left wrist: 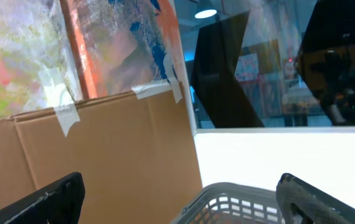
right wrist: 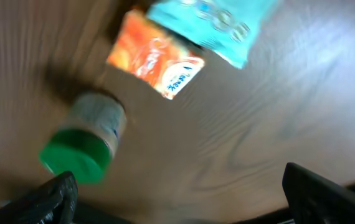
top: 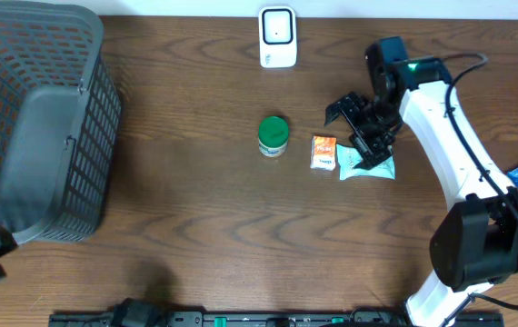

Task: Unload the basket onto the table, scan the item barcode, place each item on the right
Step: 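Reach the right gripper to the orange packet and grasp it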

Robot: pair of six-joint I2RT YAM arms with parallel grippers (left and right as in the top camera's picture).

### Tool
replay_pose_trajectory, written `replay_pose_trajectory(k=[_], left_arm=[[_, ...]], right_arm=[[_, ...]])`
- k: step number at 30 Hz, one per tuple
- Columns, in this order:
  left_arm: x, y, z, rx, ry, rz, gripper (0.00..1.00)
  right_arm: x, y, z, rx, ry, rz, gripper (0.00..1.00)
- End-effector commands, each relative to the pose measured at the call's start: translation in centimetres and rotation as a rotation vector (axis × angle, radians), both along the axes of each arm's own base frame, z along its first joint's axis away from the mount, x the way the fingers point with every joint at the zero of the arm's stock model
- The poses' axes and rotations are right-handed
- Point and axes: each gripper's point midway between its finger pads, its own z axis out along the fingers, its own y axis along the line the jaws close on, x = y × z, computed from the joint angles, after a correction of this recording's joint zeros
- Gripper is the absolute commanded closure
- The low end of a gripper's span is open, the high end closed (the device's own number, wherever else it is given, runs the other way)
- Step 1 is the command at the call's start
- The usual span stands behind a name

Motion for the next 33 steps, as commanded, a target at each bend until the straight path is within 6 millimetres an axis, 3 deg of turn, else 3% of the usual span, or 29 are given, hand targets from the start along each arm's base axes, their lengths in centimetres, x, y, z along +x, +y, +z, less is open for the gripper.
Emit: replay_pose_trajectory(k=[1, 11, 15, 23, 28, 30, 32, 33], left_arm=[[-0.1, -0.4, -0.5, 0.013, -0.01, -0.017, 0.02], [-0.3, -0.3, -0.7, -0.007, -0.017, -0.017, 0.02], [-0.2, -0.3, -0.8, -0.006, -0.013, -0.017, 0.02], [-0.2, -0.3, -0.9, -0.004, -0.004, -0.017, 0.02], [-0.1, -0.3, -1.0, -0.002, 0.002, -0.017, 0.02], [-0.1, -0.3, -1.1, -0.002, 0.002, -0.017, 0.02], [-0.1, -0.3, -1.1, -0.002, 0.002, -0.017, 0.02], [-0.1, -0.3, -1.1, -0.002, 0.002, -0.017, 0.02]], right_arm=[[-0.3, -0.2, -1.1, -0.046, 0.117, -0.411, 0.01], [1.7, 1.4, -6.5, 0.016, 0.033, -0.542, 0.01], [2.4, 1.7, -7.9, 0.029, -0.003, -0.537, 0.01], [3.2, 2.5, -13.3, 0.021, 0.041, -0.481, 0.01], [2.2, 2.6, -16.0, 0.005, 0.1, -0.429, 0.01], [1.8, 2.1, -16.5, -0.019, 0.101, -0.385, 0.14], [1.5, 1.5, -16.6, -0.046, 0.089, -0.318, 0.34], [1.5, 1.3, -16.6, -0.052, 0.073, -0.258, 0.36]])
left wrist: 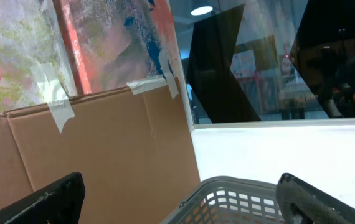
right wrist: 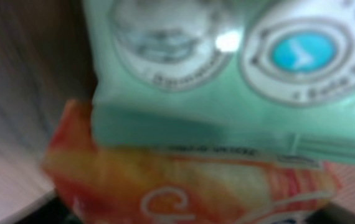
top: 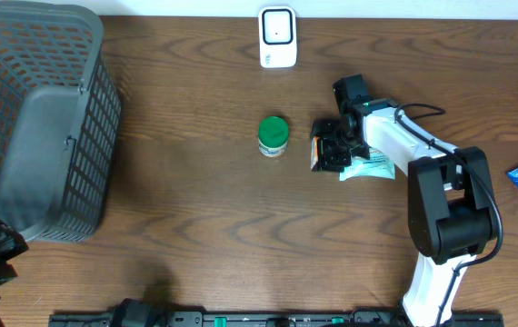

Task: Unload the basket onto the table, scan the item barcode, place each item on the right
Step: 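Reach the right gripper to the orange packet and grasp it, then lift the orange packet with right gripper toward the scanner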

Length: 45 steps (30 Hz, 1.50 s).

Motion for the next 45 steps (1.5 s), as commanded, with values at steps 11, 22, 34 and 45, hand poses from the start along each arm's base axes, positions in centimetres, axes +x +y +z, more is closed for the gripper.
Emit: replay_pose_trajectory(k=[11, 22, 34, 45], left_arm=[[-0.3, 0.0, -0.1, -0.004, -0.006, -0.006, 0.02], [-0.3, 0.0, -0.1, -0.015, -0.013, -0.01, 0.02], [-0.3, 0.0, -0.1, -0.017, -0.014, -0.011, 0.02], [-0.3, 0.0, -0.1, -0.017, -0.013, -0.011, 0.02]], right_arm=[[0.0, -5.0, -2.7, -0.122, -0.159, 0.546, 0.01], [0.1, -5.3, -2.3, -0.16, -0.167, 0.619, 0.01], [0.1, -3.6, -0.7, -0.205, -0.198, 0.798, 0.01], [2.1, -4.3, 5.5, -0.183, -0.243, 0.854, 0.07]])
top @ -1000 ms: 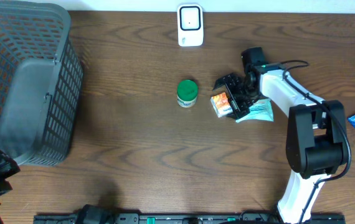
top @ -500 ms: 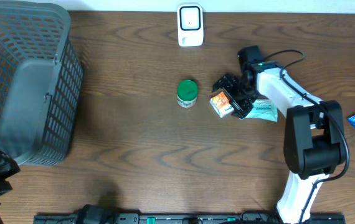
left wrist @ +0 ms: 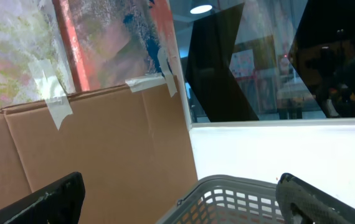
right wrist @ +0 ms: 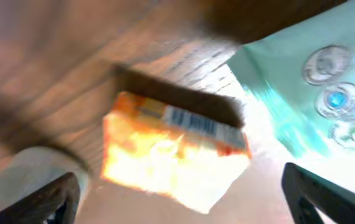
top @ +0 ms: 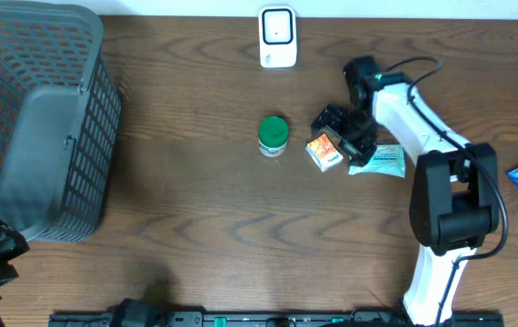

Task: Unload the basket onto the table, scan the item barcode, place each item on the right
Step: 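Lift the orange packet with right gripper toward the scanner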

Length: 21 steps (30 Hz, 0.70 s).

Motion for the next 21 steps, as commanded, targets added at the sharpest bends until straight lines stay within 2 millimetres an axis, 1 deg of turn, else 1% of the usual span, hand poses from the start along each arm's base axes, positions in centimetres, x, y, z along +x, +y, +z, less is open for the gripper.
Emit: replay_pose_trajectory(k=[1, 2, 3, 4, 6, 8, 11, 13, 15, 16, 17, 18, 21], left_arm=[[-0.3, 0.0, 0.1, -0.003, -0.013, -0.005, 0.02], [-0.3, 0.0, 0.1, -0.003, -0.013, -0.005, 0.02], [-0.3, 0.0, 0.1, -0.003, -0.013, -0.006, 0.02], [-0.3, -0.1, 0.1, -0.002, -0.013, -0.01, 0.02], [-0.3, -0.1, 0.1, -0.001, -0.013, -0.012, 0.02], [-0.3, -0.1, 0.1, -0.001, -0.014, -0.012, 0.02], [-0.3, -0.1, 0.1, -0.001, -0.014, -0.012, 0.02], [-0.3, -0.1, 0.1, -0.001, -0.014, -0.012, 0.02], [-0.3, -0.1, 0.1, -0.001, -0.014, -0.012, 0.02], [-0.3, -0.1, 0.1, -0.001, -0.014, -0.012, 0.02], [-0.3, -0.1, 0.1, -0.001, -0.014, -0.012, 0.02], [-0.3, -0.1, 0.1, -0.001, -0.014, -0.012, 0.02], [-0.3, -0.1, 0.1, -0.001, -0.014, -0.012, 0.02]], right_arm=[[1.3, -1.0, 1.3, -0.033, -0.061, 0.049, 0.14], [1.3, -1.3, 1.2, -0.054, -0.062, 0.052, 0.2], [1.2, -1.8, 0.9, -0.079, -0.062, 0.054, 0.24], [0.9, -2.6, 0.3, -0.136, -0.055, 0.055, 0.42], [0.7, -3.4, -0.2, -0.185, -0.051, 0.046, 0.59], [0.6, -3.8, -0.7, -0.208, -0.051, 0.037, 0.69], [0.4, -3.9, -1.6, -0.209, -0.053, 0.036, 0.78], [0.2, -3.9, -2.1, -0.209, -0.051, 0.037, 0.81], [-0.4, -4.0, -2.7, -0.211, -0.033, 0.027, 0.86], [-0.9, -4.0, -3.0, -0.211, -0.018, 0.022, 0.9], [-1.3, -3.9, -3.2, -0.203, -0.004, 0.022, 0.97], [-1.9, -3.5, -3.5, -0.187, 0.017, 0.027, 0.99], [-3.7, -2.0, -3.5, -0.128, 0.084, 0.049, 0.99]])
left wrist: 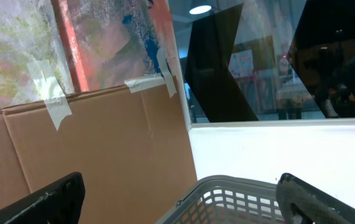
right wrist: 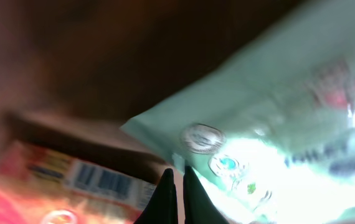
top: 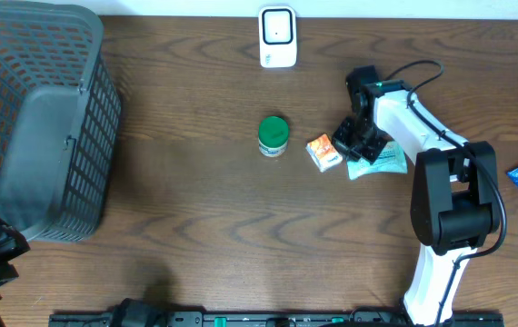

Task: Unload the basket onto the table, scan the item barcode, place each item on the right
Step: 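Lift the orange packet with right gripper toward the scanner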

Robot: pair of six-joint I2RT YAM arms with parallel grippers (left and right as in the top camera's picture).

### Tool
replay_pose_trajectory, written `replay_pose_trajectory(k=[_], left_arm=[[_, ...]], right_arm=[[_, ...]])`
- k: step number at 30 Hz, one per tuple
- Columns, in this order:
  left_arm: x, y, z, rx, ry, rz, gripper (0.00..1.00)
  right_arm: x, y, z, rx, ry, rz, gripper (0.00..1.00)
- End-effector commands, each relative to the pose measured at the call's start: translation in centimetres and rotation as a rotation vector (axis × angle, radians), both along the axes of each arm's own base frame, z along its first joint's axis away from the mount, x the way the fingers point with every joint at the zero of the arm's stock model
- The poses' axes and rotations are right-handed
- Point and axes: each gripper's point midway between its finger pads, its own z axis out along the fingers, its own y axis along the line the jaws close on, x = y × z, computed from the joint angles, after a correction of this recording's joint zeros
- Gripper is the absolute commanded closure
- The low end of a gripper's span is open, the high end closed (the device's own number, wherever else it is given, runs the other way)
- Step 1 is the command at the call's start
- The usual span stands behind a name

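Note:
The white scanner (top: 277, 38) stands at the table's far edge. On the table lie a green-lidded jar (top: 273, 135), an orange packet (top: 323, 152) and a teal packet (top: 381, 160). The orange packet (right wrist: 53, 193) shows its barcode (right wrist: 99, 180). My right gripper (top: 354, 143) is down between the two packets. Its fingers are pressed nearly together (right wrist: 177, 169) at a corner of the teal packet (right wrist: 271, 124), seemingly pinching it. My left gripper (left wrist: 184, 202) hangs open at the near left, holding nothing.
A grey mesh basket (top: 36, 118) fills the left side; its rim (left wrist: 246, 186) shows in the left wrist view. A blue wrapper lies at the right edge. My right arm (top: 441, 136) reaches in from the near right.
My right gripper was open over the orange packet; now it is shut at the teal packet's corner, slightly further right. The left arm, jar and scanner have not moved.
My right gripper was first open above the teal packet. Then it was low against both packets. Later the orange packet lay turned with its barcode up and the teal packet sat further right. Now the gripper is shut at the teal packet.

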Motion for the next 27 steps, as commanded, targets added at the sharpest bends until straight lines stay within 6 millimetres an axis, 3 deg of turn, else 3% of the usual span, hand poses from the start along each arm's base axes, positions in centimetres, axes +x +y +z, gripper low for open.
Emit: replay_pose_trajectory(k=[1, 6, 8, 11, 15, 21, 27], left_arm=[[-0.3, -0.1, 0.1, -0.002, -0.013, -0.009, 0.02], [-0.3, -0.1, 0.1, -0.002, -0.013, -0.009, 0.02], [-0.3, -0.1, 0.1, -0.002, -0.013, -0.009, 0.02], [-0.3, -0.1, 0.1, -0.002, -0.013, -0.009, 0.02], [-0.3, -0.1, 0.1, -0.002, -0.013, -0.008, 0.02], [-0.3, -0.1, 0.1, -0.002, -0.013, -0.009, 0.02], [-0.3, -0.1, 0.1, -0.002, -0.013, -0.009, 0.02]], right_arm=[[-2.2, 2.4, 0.2, 0.087, 0.076, 0.012, 0.99], [-3.8, 7.2, 1.7, 0.325, 0.141, 0.053, 0.99], [-3.7, 8.0, 2.0, 0.368, 0.137, 0.058, 0.99], [-2.5, 7.4, 1.4, 0.318, 0.076, 0.088, 0.99], [-2.6, 7.2, 1.6, 0.312, 0.071, 0.116, 0.99], [-2.1, 6.5, 3.6, 0.31, 0.002, 0.176, 0.99], [0.1, 1.8, 5.0, 0.075, -0.124, 0.161, 0.93]])
